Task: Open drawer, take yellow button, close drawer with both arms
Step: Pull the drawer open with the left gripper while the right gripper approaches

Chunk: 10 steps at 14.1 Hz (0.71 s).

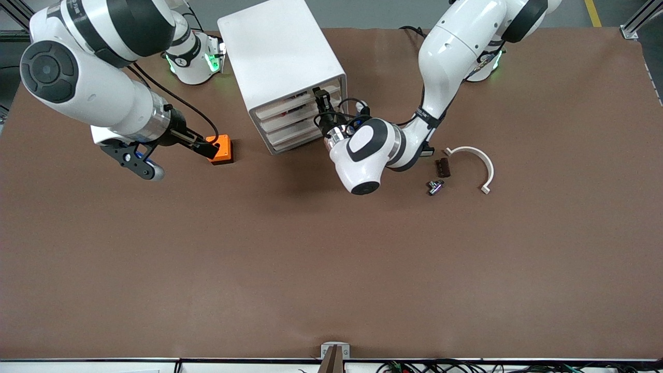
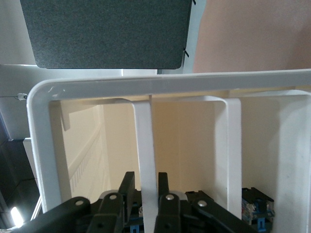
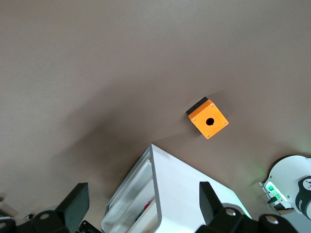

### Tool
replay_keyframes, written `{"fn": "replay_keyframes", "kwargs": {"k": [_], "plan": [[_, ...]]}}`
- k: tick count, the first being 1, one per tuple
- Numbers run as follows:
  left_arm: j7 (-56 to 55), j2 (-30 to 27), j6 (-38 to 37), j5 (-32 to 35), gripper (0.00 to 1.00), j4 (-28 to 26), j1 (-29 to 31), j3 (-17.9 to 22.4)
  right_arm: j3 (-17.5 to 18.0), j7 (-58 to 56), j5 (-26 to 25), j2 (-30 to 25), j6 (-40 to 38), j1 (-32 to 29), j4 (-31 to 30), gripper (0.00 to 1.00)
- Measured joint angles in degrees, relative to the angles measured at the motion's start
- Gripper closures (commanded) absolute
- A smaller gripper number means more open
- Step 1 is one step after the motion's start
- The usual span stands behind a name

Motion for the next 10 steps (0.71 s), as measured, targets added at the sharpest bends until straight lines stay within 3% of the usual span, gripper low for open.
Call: {"fn": "replay_keyframes", "kwargs": {"k": [2,6,10], "plan": [[0.0,0.1,0.1,0.0,1.00,0.0,0.0,0.1,0.0,0.0,0.0,0.0,0.0,0.0,0.0,0.00],[0.7,0.2,0.1,0.0,1.00,-0.1,1.3,0.2,0.2,2.2,0.1,0.0,0.8,1.0,0.0,0.00],[1.5,0.2,0.1,0.0,1.00,0.0,6.7,0.3,0.4,10.7,0.1,0.1,3.0,5.6,0.0,0.00]]}}
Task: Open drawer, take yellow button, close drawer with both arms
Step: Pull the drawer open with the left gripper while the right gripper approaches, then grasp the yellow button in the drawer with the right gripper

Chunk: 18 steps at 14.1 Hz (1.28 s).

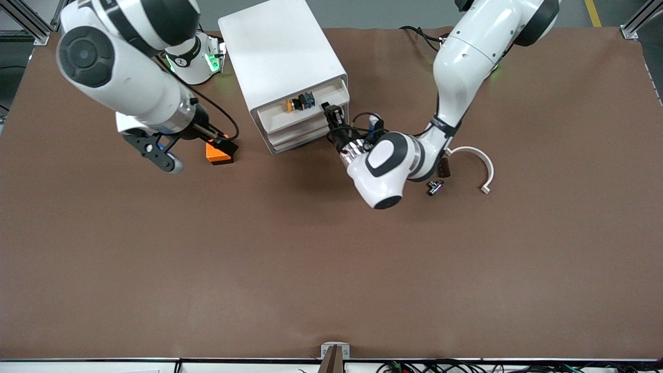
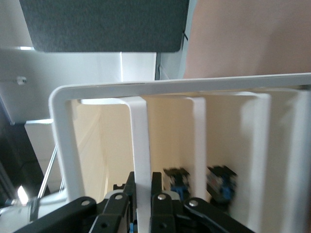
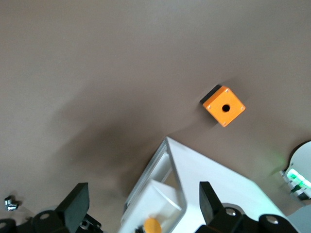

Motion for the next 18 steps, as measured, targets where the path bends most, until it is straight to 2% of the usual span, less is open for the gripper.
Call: {"fn": "replay_keyframes", "kwargs": {"k": [3,7,8,9,10,11,12,13,18], "plan": [[0.2,0.0,0.3,-0.3,1.00,0.3,3.0,0.6,0.1,7.7,0.0,0.5,2.0,3.0,0.0,0.00],[0.7,0.1,0.3,-1.3,1.00,1.2,3.0,3.4,0.2,22.5,0.0,2.9,7.0,8.4,-0.1,0.00],[0.7,0.1,0.3,-1.3,0.95,1.5,3.0,4.0,0.2,26.5,-0.1,3.8,8.8,10.1,-0.1,0.00],[0.8,0.3,0.3,-1.3,0.84,1.8,3.1,4.4,0.2,30.0,-0.5,4.8,10.1,11.7,-0.1,0.00],[0.9,0.4,0.3,-1.4,0.62,2.0,3.1,4.5,0.3,32.6,-1.4,5.7,11.0,13.1,-0.1,0.00],[1.5,0.5,0.4,-1.5,0.36,2.1,3.1,4.7,0.3,34.8,-2.7,6.6,11.3,14.5,-0.1,0.00],[2.0,0.5,0.3,-1.5,0.04,2.1,3.3,4.9,0.3,36.7,-4.2,7.6,11.5,15.8,-0.1,0.00],[2.5,0.6,0.3,-1.5,0.00,2.1,3.6,5.2,0.3,38.4,-5.3,8.7,12.0,16.9,-0.1,0.00],[6.5,1.6,0.1,-1.1,0.00,2.0,5.2,6.4,0.0,41.5,-6.3,12.2,13.7,18.1,-0.1,0.00]]}}
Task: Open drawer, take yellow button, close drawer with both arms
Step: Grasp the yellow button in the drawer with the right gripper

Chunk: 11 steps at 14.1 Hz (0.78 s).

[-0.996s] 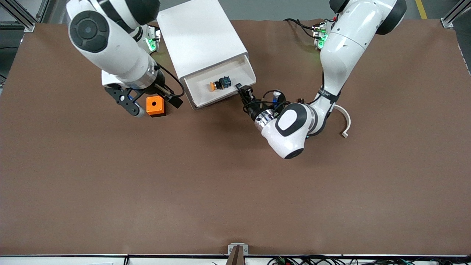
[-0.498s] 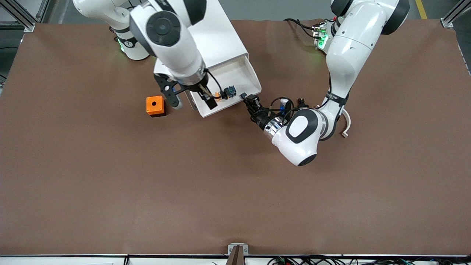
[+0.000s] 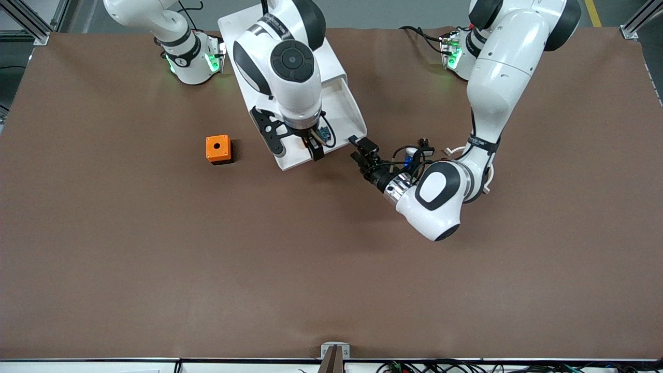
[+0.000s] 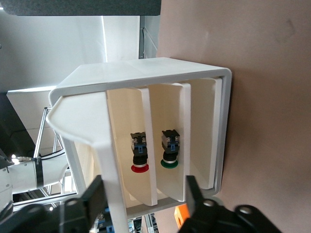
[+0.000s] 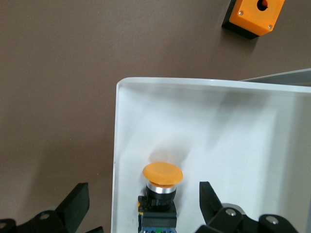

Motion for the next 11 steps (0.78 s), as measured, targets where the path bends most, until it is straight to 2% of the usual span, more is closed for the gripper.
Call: {"fn": "replay_keyframes", "kwargs": {"k": [2,7,11], "plan": [[3.2,0.3,0.0,0.3,0.00,0.0,1.0,0.5,0.0,0.1,0.0,0.6,0.0,0.1,0.0,0.00],[15.5,0.4,0.1,0.5,0.00,1.1,1.9,5.8,0.2,0.3,0.7,1.8,0.0,0.8,0.0,0.00],[30.2,0.2,0.7,6.7,0.00,4.6,2.0,8.5,0.3,0.4,3.0,2.3,0.0,1.6,0.0,0.00]]}}
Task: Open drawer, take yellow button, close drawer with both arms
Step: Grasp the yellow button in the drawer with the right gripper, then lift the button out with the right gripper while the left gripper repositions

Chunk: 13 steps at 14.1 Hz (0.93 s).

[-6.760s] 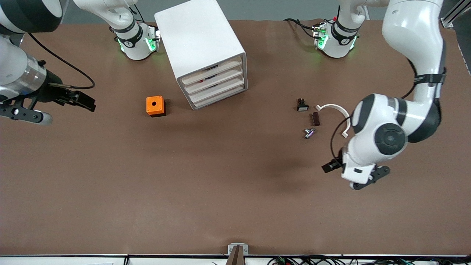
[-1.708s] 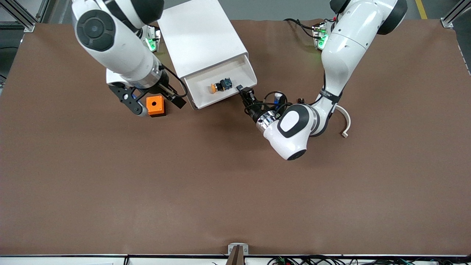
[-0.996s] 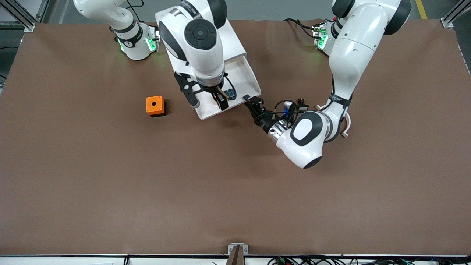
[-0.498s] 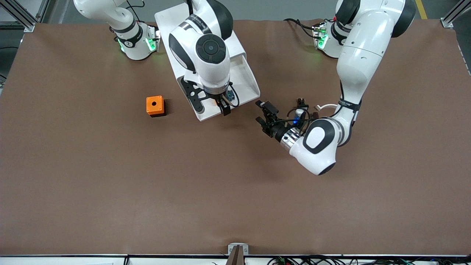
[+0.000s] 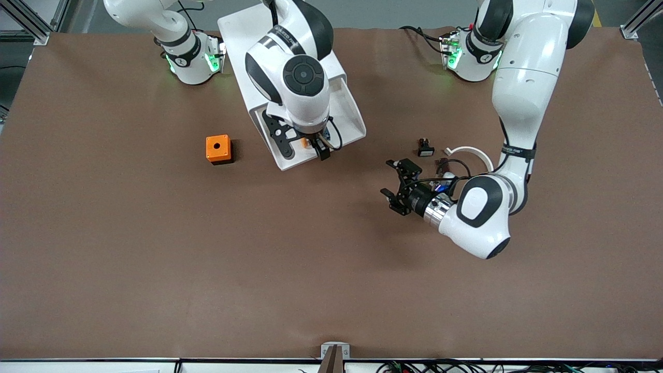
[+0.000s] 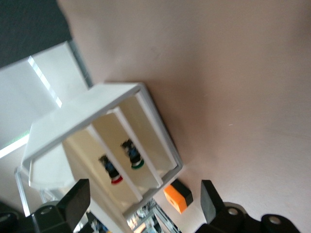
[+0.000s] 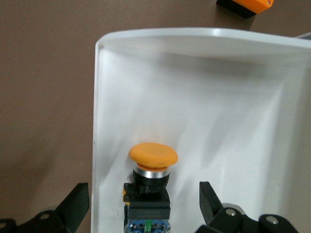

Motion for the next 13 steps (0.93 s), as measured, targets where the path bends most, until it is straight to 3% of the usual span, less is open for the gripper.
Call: {"fn": "replay_keyframes", "kwargs": {"k": [3,4,6,9,11,13], "plan": [[8.7,-0.1,4.2,5.0,0.00,1.8,-0.4,-0.1,0.0,0.2,0.1,0.6,0.5,1.1,0.0,0.00],[12.5,-0.1,6.1,6.6,0.00,2.1,-0.7,-0.1,0.0,0.2,0.1,0.8,0.6,1.1,0.0,0.06],[19.2,-0.1,10.3,9.9,0.00,2.4,-1.7,-0.2,0.0,0.2,0.1,0.9,1.0,1.1,0.1,0.36],[23.5,-0.1,16.5,14.4,0.00,2.4,-4.7,-0.3,-0.2,0.2,0.1,0.9,1.0,1.1,0.1,0.62],[25.8,-0.1,18.3,15.6,0.00,2.4,-6.4,-0.3,-0.3,0.1,0.1,1.0,1.0,1.1,0.1,0.73],[29.2,-0.2,18.7,16.1,0.00,2.6,-6.5,-0.2,-0.4,0.1,0.1,1.0,1.0,1.1,0.2,0.78]]}}
